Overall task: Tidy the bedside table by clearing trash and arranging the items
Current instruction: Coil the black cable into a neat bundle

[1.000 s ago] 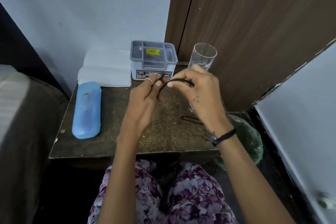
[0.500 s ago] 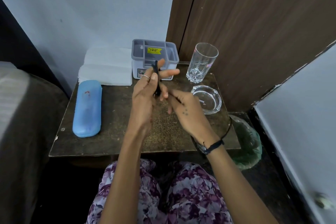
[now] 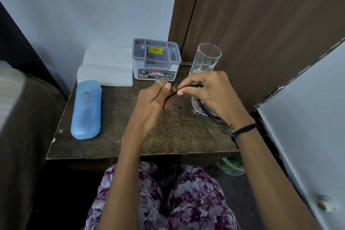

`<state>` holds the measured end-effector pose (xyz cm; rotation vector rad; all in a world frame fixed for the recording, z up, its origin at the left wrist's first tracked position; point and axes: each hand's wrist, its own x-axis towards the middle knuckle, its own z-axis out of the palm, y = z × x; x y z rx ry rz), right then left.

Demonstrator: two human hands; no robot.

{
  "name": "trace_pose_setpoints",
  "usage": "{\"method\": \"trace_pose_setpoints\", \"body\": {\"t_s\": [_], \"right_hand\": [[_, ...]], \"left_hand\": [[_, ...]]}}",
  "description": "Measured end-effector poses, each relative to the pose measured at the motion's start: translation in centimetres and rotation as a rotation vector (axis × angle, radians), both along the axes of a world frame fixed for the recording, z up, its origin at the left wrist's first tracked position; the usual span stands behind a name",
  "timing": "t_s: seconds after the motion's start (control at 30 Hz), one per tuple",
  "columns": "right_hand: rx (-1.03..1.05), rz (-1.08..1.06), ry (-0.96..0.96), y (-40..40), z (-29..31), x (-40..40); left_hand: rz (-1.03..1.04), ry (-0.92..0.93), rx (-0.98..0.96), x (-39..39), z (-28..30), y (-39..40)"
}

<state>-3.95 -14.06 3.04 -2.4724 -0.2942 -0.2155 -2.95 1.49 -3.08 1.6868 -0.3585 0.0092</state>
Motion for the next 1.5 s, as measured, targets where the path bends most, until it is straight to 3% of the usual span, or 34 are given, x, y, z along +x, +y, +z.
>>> {"method": "trace_pose_setpoints", "body": {"t_s": [0.23, 0.4, 0.6, 0.7, 0.8, 0.87, 0.93, 1.0, 1.07, 1.17, 1.2, 1.4, 1.5], "right_hand": [[-0.021, 0.115, -0.120, -0.9, -0.5, 0.3], [0.072, 0.069, -0.140, -0.5, -1.1, 0.5], [0.186, -0.044, 0.034, 1.8, -3.8, 0.2], [0.516, -0.052, 0.348, 3.1, -5.3, -0.2], [0.824, -0.015, 0.640, 3.2, -5.8, -0.3], [0.841, -0.001, 0.711, 2.5, -5.2, -0.6], [0.791, -0.001, 0.720, 1.7, -4.5, -0.9], [0.778, -0.022, 0.711, 1.3, -3.8, -1.1], [0.786, -0.045, 0.715, 1.2, -3.4, -1.4], [0.672, -0.031, 0.752, 1.8, -3.2, -2.1], [0.640, -0.019, 0.749, 2.0, -3.1, -2.4], [0.711, -0.130, 0.663, 0.6, -2.0, -1.9], [0.781, -0.202, 0.618, -0.3, -1.2, -1.6]], "left_hand": [[-0.196, 0.128, -0.064, 0.7, 0.4, 1.2], [-0.383, 0.226, -0.404, 0.7, 0.4, 1.1], [-0.375, 0.243, -0.852, 0.3, 0.3, -0.9], [-0.266, 0.317, -1.109, 0.6, 0.6, -1.8], [-0.053, 0.249, -0.914, 1.2, 0.1, -1.6], [0.085, 0.090, -0.535, 1.2, -0.3, -1.1], [0.096, -0.084, -0.194, 1.0, -0.5, -0.9], [0.059, -0.131, -0.042, 1.0, -0.8, -1.3], [0.081, -0.101, -0.058, 0.8, -0.6, -1.7], [0.149, 0.093, -0.340, 0.7, 0.4, -2.4], [0.166, 0.107, -0.353, 0.8, 0.7, -2.3], [0.077, 0.007, 0.093, 1.0, -0.1, -0.4], [0.042, 0.030, 0.215, 1.1, -0.6, 0.5]]}}
